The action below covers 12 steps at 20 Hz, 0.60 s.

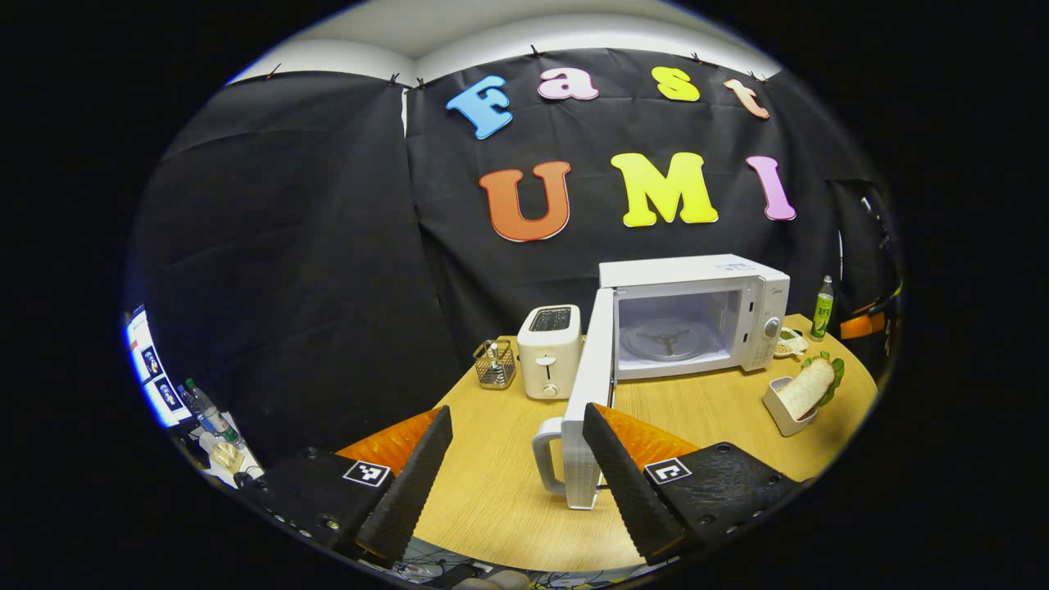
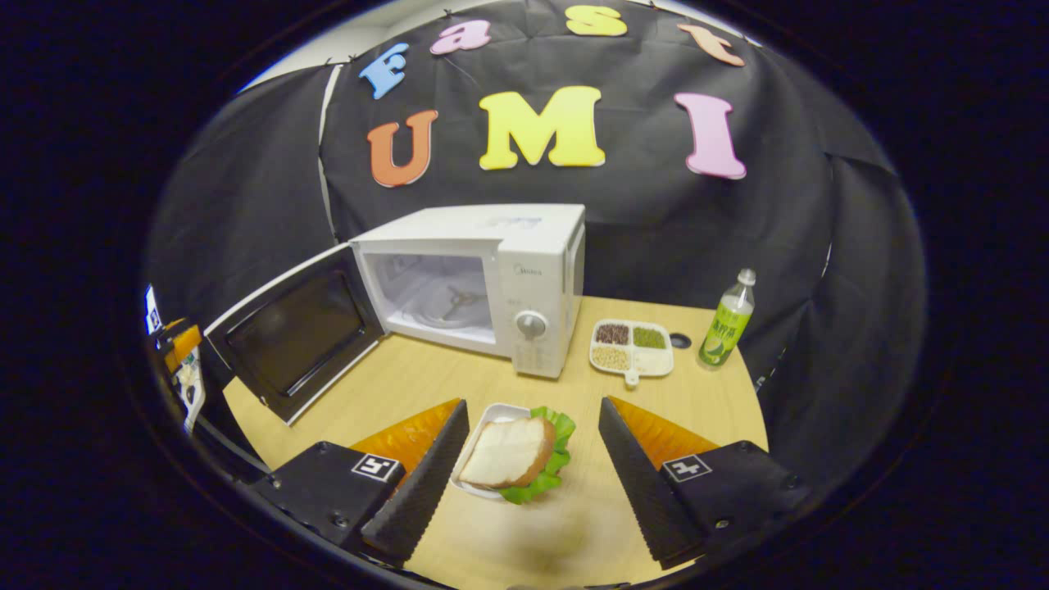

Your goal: Open the microwave oven with the left hand, put the food in, and close the microwave oven.

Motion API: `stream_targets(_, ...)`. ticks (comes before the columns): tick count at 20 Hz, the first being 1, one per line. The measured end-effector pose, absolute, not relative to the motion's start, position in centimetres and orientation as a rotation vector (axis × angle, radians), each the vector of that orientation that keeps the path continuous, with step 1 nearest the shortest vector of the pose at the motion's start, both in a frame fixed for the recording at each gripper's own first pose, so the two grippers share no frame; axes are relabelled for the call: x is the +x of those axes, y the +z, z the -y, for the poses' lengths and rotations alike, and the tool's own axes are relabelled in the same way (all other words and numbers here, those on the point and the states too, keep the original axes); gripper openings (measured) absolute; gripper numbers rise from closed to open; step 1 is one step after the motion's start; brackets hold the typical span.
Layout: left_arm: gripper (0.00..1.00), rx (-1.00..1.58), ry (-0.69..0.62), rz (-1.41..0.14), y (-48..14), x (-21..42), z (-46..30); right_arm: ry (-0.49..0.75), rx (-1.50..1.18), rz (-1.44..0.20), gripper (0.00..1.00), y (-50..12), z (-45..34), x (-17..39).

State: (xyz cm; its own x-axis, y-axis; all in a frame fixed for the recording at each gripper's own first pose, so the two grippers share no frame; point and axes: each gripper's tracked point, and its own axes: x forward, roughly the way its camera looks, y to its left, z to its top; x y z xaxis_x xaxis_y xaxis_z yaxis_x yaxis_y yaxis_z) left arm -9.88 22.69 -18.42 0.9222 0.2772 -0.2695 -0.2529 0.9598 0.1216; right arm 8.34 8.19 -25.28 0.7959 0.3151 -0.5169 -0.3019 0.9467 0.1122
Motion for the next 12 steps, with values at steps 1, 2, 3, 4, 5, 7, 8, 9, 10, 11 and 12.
stream_targets(1,0.97,0.094,0.275,-0.286,-17.7,-9.9,-22.1,0.344,0.048,-0.599,1.00,-26.8,-8.1,8.6)
stream_targets(2,0.96,0.102,0.281,-0.281,-17.0,-9.8,-21.6,0.353,0.073,-0.649,0.99,-28.4,-8.0,8.9)
stream_targets(3,0.96,0.110,0.285,-0.275,-16.3,-9.7,-21.0,0.368,0.101,-0.693,0.95,-29.8,-8.0,9.2)
stream_targets(4,0.96,0.114,0.290,-0.274,-15.8,-9.4,-20.3,0.385,0.131,-0.731,0.95,-30.9,-8.3,9.3)
stream_targets(5,0.96,0.112,0.296,-0.275,-15.4,-9.4,-19.7,0.407,0.156,-0.770,0.95,-31.7,-8.5,9.3)
stream_targets(7,0.96,0.111,0.308,-0.279,-14.9,-9.2,-18.3,0.458,0.209,-0.843,0.80,-33.1,-9.0,9.3)
stream_targets(8,0.96,0.115,0.314,-0.283,-14.7,-9.1,-17.6,0.482,0.242,-0.875,0.77,-33.6,-9.2,9.3)
stream_targets(9,0.96,0.121,0.327,-0.292,-14.5,-9.0,-16.9,0.511,0.288,-0.907,0.72,-33.9,-9.6,9.4)
stream_targets(10,0.96,0.132,0.329,-0.295,-14.2,-8.8,-16.2,0.538,0.336,-0.944,0.70,-34.1,-10.0,9.4)
stream_targets(11,0.96,0.146,0.335,-0.302,-14.1,-8.7,-15.4,0.555,0.387,-0.987,0.63,-34.3,-10.1,9.5)
stream_targets(12,0.96,0.161,0.338,-0.306,-13.8,-8.8,-14.7,0.572,0.439,-1.019,0.60,-34.3,-10.2,9.6)
